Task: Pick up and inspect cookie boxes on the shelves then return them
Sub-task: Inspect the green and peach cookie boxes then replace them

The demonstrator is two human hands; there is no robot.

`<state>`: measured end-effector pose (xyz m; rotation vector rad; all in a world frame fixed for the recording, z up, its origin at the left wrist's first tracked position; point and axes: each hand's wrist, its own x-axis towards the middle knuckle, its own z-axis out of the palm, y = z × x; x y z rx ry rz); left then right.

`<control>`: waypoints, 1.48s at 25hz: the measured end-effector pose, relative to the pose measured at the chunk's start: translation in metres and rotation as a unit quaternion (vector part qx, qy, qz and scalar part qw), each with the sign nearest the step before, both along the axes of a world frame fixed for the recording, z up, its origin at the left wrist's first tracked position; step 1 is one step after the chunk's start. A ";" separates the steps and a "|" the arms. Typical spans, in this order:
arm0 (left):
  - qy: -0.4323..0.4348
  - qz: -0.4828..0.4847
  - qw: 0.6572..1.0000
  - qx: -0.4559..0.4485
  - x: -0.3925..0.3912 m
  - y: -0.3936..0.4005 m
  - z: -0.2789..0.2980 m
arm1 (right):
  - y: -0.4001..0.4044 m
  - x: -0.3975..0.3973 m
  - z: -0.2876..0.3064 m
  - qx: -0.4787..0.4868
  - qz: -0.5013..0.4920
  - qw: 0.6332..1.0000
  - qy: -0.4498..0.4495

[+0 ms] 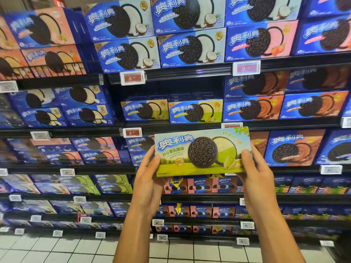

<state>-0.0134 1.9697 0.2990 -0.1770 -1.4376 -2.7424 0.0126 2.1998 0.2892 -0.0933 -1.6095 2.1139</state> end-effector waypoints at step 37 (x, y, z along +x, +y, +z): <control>0.154 0.133 0.968 -0.147 -0.002 -0.019 0.003 | -0.010 0.005 0.002 0.081 -0.019 0.992 0.090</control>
